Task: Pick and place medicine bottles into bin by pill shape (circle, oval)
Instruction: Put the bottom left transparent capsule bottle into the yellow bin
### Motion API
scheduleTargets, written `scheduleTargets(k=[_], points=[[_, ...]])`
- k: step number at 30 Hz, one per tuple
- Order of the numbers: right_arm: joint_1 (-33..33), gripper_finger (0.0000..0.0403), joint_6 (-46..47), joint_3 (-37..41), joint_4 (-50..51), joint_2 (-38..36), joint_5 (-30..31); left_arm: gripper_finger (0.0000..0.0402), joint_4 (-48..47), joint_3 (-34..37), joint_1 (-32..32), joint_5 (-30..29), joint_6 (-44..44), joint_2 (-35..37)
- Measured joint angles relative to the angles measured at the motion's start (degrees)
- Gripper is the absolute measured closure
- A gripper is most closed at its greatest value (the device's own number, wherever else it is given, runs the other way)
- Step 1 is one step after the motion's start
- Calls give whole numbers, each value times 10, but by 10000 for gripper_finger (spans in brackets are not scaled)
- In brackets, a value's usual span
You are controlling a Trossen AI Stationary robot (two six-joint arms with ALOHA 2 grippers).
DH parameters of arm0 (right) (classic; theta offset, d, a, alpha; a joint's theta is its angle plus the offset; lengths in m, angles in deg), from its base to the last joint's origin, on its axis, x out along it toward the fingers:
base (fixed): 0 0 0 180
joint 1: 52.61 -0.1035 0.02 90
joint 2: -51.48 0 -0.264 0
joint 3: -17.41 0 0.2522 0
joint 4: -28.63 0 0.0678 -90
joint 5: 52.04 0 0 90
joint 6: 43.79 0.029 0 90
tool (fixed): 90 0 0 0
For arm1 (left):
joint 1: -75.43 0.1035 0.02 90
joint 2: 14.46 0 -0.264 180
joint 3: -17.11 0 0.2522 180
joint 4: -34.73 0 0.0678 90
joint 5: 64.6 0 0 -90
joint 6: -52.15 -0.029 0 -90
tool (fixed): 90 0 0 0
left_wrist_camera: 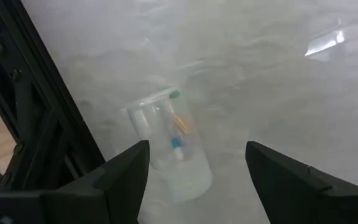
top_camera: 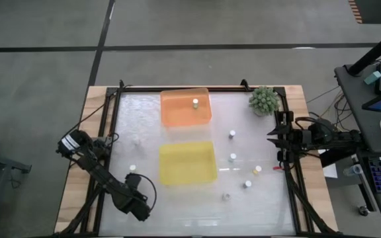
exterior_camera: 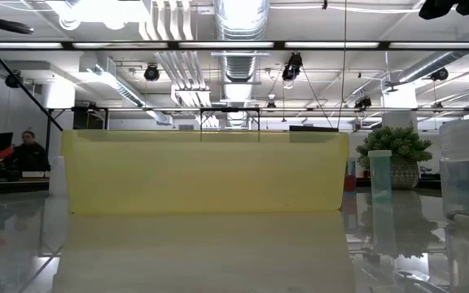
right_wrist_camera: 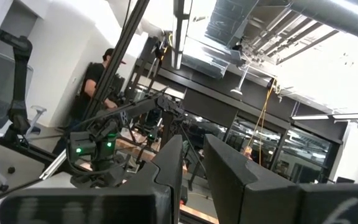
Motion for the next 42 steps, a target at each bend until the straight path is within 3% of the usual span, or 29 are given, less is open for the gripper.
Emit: scheduleTargets(k=[14,28,31,35,39,42], points=[[0,344,-1,0,0,0,0,159,15,33,-3,-7,3,-1],[0,344,-1,0,1,0,1,282,28,14,3,-16,4,-1],[0,344,-2,0,3,0,15,280,28,-16,13,-69,3,1],[0,344,-2,0,13,1,30,273,29,-70,33,-201,-38,16],[0,344,-3,0,9,11,30,272,64,-125,61,-373,-154,47],[0,344,-3,0,1,27,30,272,155,-143,88,-454,-297,81]])
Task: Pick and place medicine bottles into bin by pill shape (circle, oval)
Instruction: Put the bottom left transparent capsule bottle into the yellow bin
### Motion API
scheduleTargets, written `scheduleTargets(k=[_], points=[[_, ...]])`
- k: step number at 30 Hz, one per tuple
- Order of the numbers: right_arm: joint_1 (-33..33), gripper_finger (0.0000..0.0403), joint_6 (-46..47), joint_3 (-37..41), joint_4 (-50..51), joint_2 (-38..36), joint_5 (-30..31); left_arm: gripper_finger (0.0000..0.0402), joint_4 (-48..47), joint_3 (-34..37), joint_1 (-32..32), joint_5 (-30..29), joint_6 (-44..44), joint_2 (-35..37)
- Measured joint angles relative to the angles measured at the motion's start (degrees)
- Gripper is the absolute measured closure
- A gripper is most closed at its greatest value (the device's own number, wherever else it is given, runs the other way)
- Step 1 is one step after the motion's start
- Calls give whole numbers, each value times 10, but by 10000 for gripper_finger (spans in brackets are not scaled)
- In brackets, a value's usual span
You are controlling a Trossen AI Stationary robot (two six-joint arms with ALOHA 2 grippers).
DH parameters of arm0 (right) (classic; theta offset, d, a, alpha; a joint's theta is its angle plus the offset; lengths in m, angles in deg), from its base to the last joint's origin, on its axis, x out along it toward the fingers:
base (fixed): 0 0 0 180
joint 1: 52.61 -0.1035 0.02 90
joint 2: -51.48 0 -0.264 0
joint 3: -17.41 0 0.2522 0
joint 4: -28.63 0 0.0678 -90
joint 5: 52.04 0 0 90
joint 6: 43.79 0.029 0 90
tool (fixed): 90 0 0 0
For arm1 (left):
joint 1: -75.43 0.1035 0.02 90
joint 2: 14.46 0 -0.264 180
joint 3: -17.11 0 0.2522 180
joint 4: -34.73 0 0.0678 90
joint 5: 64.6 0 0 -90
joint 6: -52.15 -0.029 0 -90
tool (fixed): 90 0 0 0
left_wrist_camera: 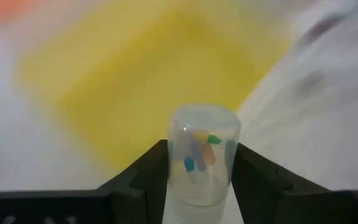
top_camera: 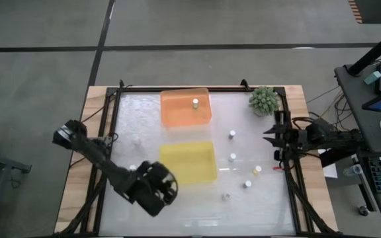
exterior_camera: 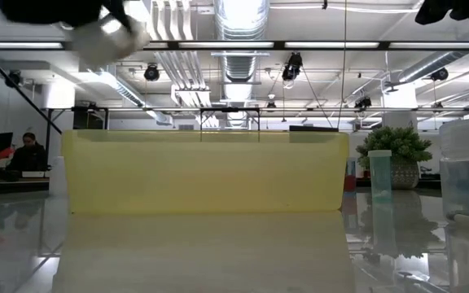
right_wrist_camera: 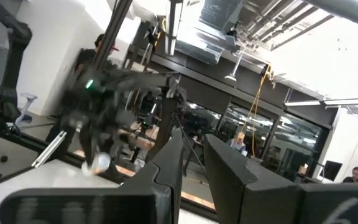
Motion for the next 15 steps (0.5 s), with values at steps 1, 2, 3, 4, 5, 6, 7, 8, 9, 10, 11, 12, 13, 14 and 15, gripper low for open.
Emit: scheduleTargets(k=[1,2,3,4,5,6,7,8,9,10,11,12,13,14,15], points=[[0,344,1,0,-7,8,0,272,40,0,10,-12,-52,12],[0,344,1,0,-13,17,0,272,83,0,22,-18,-106,24],[0,344,2,0,-19,26,0,272,127,1,33,-18,-160,36],[0,344,4,0,-28,37,0,272,164,2,45,-20,-211,46],[0,344,6,0,-37,49,0,272,202,4,57,-21,-262,52],[0,344,6,0,-44,61,0,272,243,4,70,-21,-316,56],[0,344,6,0,-52,73,0,272,280,6,80,-20,-367,59],[0,344,6,0,-63,87,0,272,315,10,92,-15,-421,61],[0,344,10,0,-76,101,0,272,348,12,105,-3,-473,61],[0,344,14,0,-84,113,0,272,383,14,117,16,-518,62],[0,344,19,-1,-93,127,-1,272,418,19,129,38,-559,62],[0,344,24,-3,-106,142,0,272,445,24,141,61,-594,62],[0,344,30,-5,-117,155,-1,272,474,30,152,84,-626,62],[0,344,34,-8,-121,168,-1,272,502,38,163,106,-655,62],[0,344,42,-11,-124,181,-1,272,524,46,172,124,-681,62]])
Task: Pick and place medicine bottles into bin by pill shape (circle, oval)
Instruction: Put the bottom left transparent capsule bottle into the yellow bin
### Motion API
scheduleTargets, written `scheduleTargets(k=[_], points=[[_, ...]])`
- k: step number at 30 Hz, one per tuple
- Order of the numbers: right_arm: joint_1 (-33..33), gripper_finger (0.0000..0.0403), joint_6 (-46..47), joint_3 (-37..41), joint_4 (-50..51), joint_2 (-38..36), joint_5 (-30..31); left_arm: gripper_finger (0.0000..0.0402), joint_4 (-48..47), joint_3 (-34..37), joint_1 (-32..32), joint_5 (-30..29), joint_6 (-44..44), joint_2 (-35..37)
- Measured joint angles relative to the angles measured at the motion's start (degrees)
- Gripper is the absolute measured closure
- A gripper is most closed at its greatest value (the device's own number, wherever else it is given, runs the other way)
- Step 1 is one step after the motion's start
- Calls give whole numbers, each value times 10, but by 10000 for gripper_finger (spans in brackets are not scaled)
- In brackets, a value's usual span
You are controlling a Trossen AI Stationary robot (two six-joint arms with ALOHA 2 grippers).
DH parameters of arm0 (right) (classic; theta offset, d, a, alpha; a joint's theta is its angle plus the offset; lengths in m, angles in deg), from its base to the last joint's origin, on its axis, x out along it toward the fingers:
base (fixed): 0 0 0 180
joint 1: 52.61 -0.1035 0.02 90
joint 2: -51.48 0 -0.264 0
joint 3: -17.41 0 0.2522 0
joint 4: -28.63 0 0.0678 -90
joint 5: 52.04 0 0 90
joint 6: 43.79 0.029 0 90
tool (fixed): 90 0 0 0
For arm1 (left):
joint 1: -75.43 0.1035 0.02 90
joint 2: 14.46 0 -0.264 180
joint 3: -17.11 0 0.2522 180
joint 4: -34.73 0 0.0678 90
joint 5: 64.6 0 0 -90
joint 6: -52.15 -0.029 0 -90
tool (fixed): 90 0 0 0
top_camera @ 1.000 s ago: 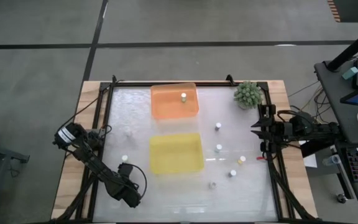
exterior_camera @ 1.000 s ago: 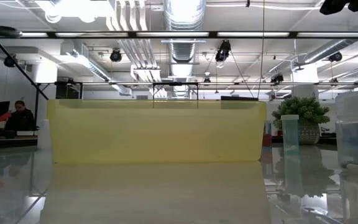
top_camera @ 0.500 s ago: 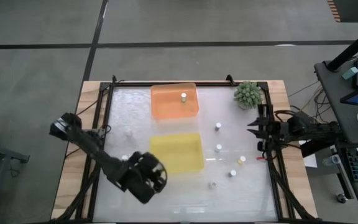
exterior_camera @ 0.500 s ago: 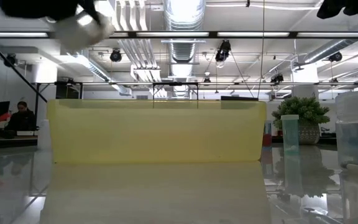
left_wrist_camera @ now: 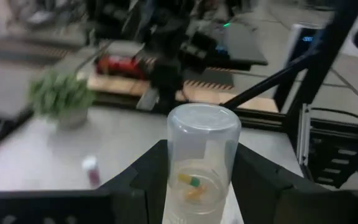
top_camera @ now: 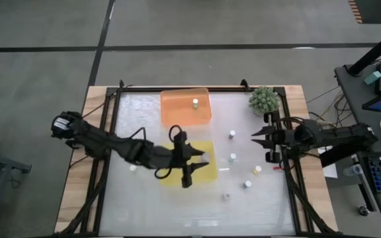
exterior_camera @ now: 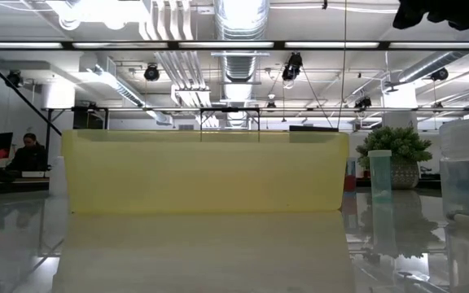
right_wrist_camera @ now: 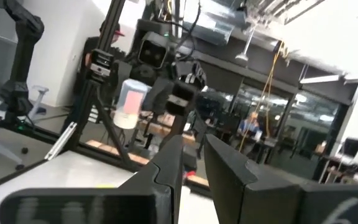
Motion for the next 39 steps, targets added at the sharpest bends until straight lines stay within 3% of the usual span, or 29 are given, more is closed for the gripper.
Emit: scheduleTargets(k=[7,18,26,39], points=[[0,334,59,-27,-5,73,-1,272,136,58,41,60,-126,0],[0,224,129,-85,-6,189,-1,271,324,136,69,103,-246,0],[0,176,104,-149,-13,283,-1,271,356,166,86,103,-249,0],[0,168,56,-236,-17,371,-2,271,358,170,99,103,-248,0]])
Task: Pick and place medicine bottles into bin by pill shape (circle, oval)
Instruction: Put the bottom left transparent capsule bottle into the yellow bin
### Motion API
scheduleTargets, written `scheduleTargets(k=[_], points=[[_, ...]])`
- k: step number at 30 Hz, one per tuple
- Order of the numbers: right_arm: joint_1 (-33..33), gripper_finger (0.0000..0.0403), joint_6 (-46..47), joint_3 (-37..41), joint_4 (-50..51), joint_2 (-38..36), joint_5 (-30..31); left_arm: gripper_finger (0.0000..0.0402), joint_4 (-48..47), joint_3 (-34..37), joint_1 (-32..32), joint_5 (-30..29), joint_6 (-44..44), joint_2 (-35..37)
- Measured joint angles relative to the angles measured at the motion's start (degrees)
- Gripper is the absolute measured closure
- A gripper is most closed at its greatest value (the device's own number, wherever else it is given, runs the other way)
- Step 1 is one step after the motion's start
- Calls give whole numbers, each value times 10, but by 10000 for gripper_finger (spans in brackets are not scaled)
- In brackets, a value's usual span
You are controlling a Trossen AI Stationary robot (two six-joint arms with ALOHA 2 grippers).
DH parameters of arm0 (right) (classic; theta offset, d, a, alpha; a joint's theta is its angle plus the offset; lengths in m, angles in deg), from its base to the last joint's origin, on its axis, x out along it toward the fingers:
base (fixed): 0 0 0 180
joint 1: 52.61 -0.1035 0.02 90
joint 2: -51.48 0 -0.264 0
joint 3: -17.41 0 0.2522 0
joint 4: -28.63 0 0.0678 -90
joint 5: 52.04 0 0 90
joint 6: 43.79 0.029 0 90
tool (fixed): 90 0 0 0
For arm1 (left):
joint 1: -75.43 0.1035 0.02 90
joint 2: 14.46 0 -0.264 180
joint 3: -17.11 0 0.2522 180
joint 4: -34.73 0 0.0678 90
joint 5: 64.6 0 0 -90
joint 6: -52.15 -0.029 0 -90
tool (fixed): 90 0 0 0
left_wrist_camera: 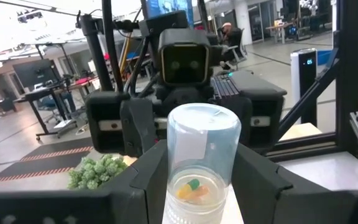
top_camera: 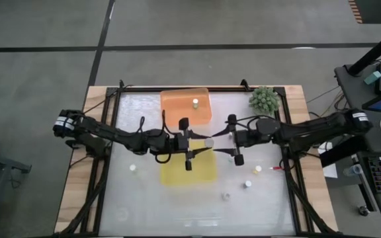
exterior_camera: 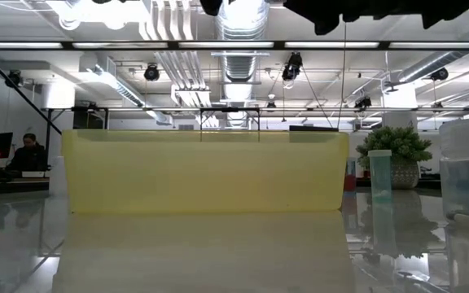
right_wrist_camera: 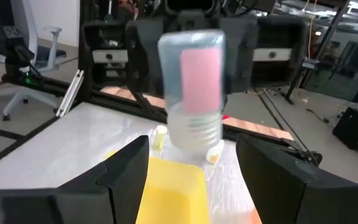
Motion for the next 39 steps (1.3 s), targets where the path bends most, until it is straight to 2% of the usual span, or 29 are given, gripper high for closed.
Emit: scheduleTargets(k=[7,14,33,39], points=[[0,171,-8,-30,-2,37,-4,271,1,0,0,0,0,0],[-1,184,-12,-38,-7,43,-4,271,0,0,0,0,0,0],[-2,266,-18,-38,-29,44,-4,271,1,0,3,0,0,-1],[-2,268,-9,-37,-22,44,-4,256,-5,0,3,0,0,-1]])
